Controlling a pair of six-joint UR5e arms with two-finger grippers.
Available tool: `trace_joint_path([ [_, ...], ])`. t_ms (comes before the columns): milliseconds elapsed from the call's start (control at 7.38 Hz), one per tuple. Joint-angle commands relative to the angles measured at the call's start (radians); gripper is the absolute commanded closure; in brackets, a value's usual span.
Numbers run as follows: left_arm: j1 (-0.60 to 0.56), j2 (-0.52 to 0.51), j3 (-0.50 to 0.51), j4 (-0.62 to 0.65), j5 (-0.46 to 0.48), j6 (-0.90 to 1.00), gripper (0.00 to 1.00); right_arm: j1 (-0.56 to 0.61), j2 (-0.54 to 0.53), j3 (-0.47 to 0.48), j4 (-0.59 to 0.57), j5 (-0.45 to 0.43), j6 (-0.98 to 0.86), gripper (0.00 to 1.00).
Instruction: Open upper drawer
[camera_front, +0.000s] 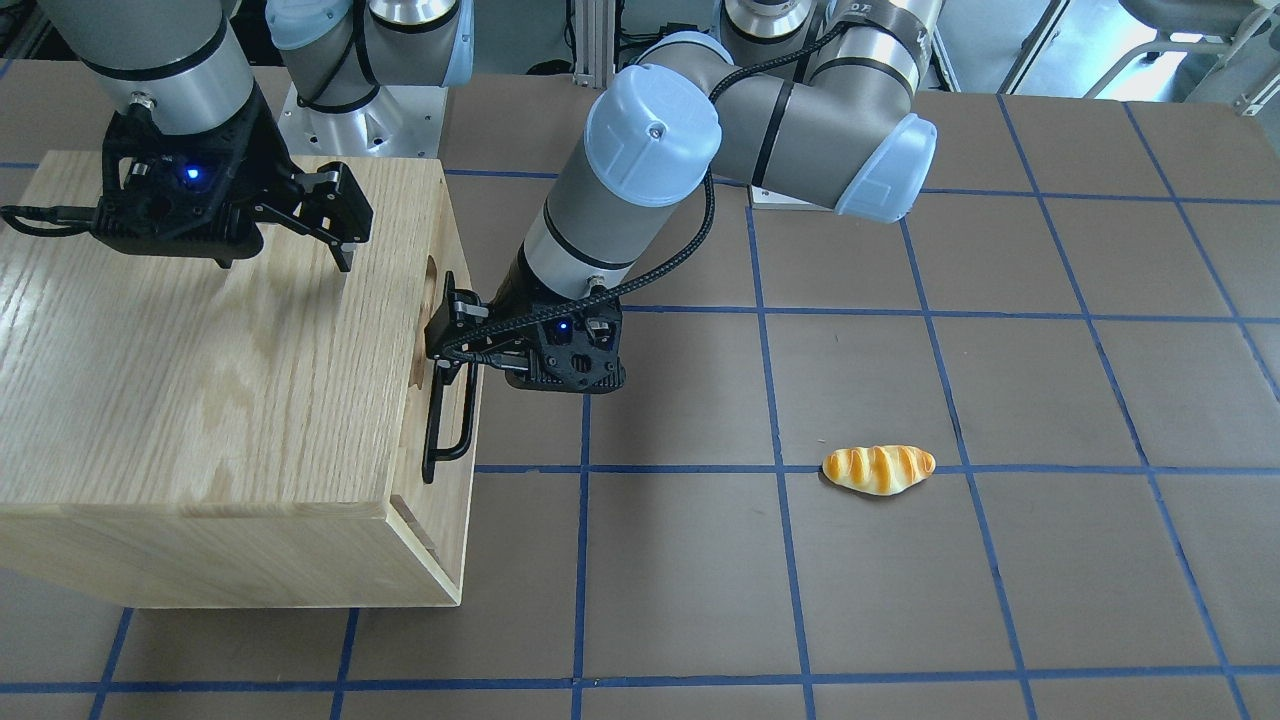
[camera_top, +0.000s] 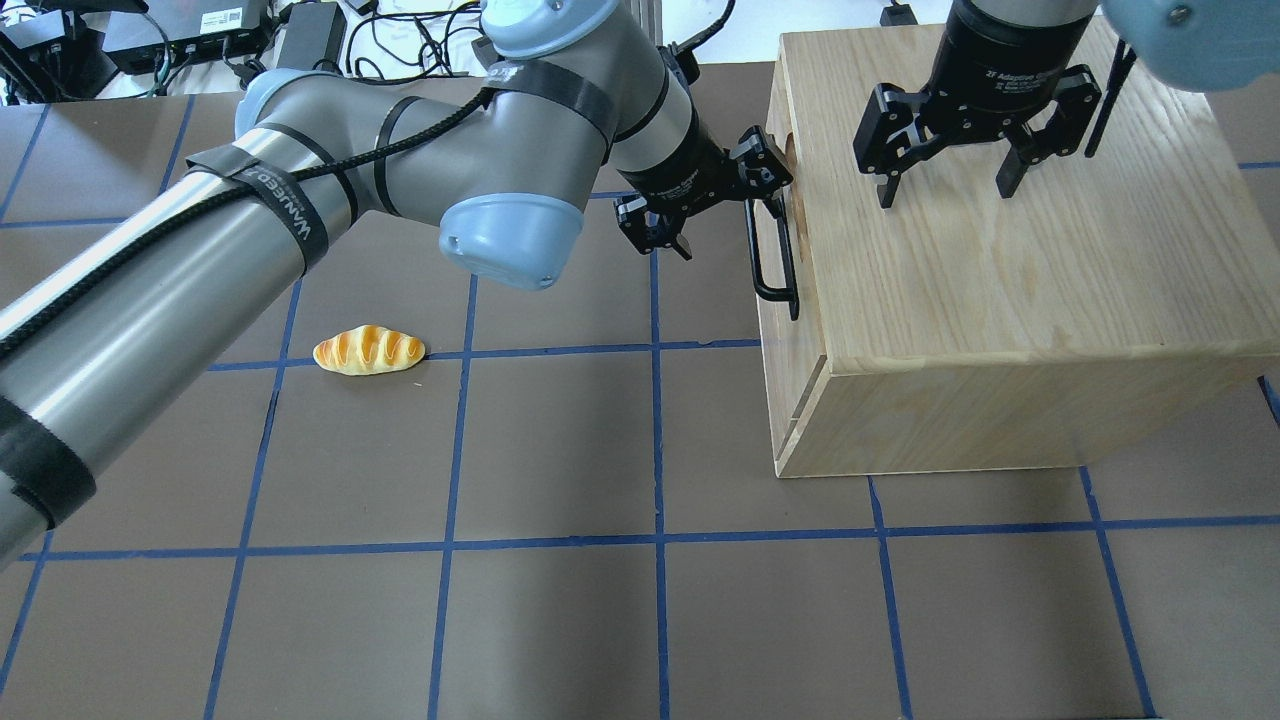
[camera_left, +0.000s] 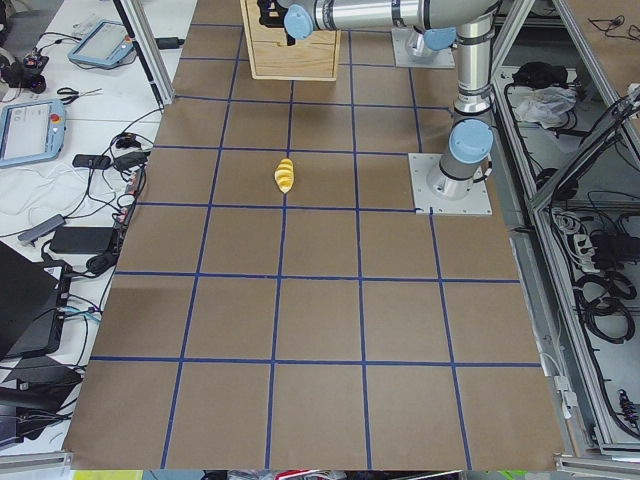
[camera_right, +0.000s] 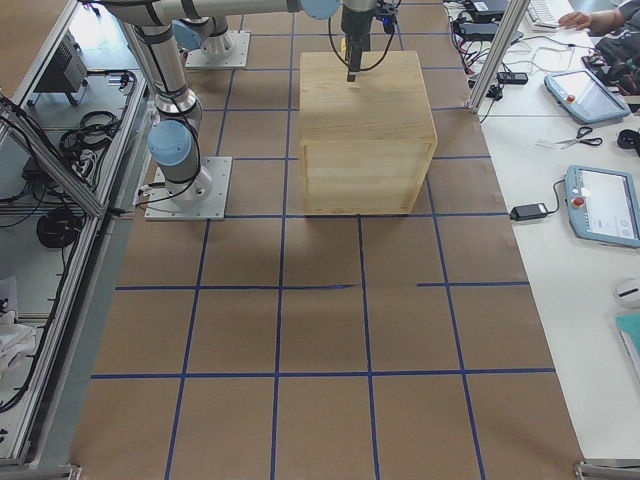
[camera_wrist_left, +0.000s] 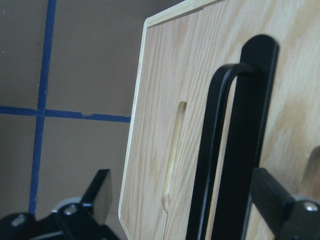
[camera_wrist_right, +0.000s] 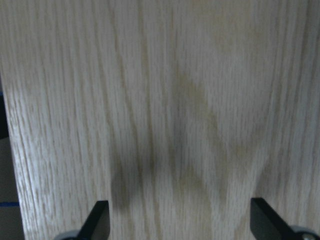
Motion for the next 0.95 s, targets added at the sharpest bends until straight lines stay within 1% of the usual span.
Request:
trace_joint_path([
  [0, 0.001, 0.017, -0.014, -0.001, 0.003, 0.021, 0.00, 0.001, 0.000, 0.000, 0.000, 0.000, -0.001, 0.00],
  [407, 0.001, 0.003, -0.017, -0.004, 0.028, 0.035, 0.00, 0.001, 0.000, 0.000, 0.000, 0.000, -0.001, 0.00],
  [542, 0.001, 0.005, -0.017, -0.005, 0.048, 0.047, 0.00, 0.001, 0.000, 0.001, 0.000, 0.000, -0.001, 0.00],
  [678, 0.004, 0.011, -0.022, -0.019, 0.101, 0.103, 0.00, 0.001, 0.000, 0.000, 0.000, 0.000, 0.000, 0.00],
  [814, 0.010, 0.028, -0.048, -0.019, 0.117, 0.125, 0.00, 0.001, 0.000, 0.000, 0.000, 0.000, -0.001, 0.00],
])
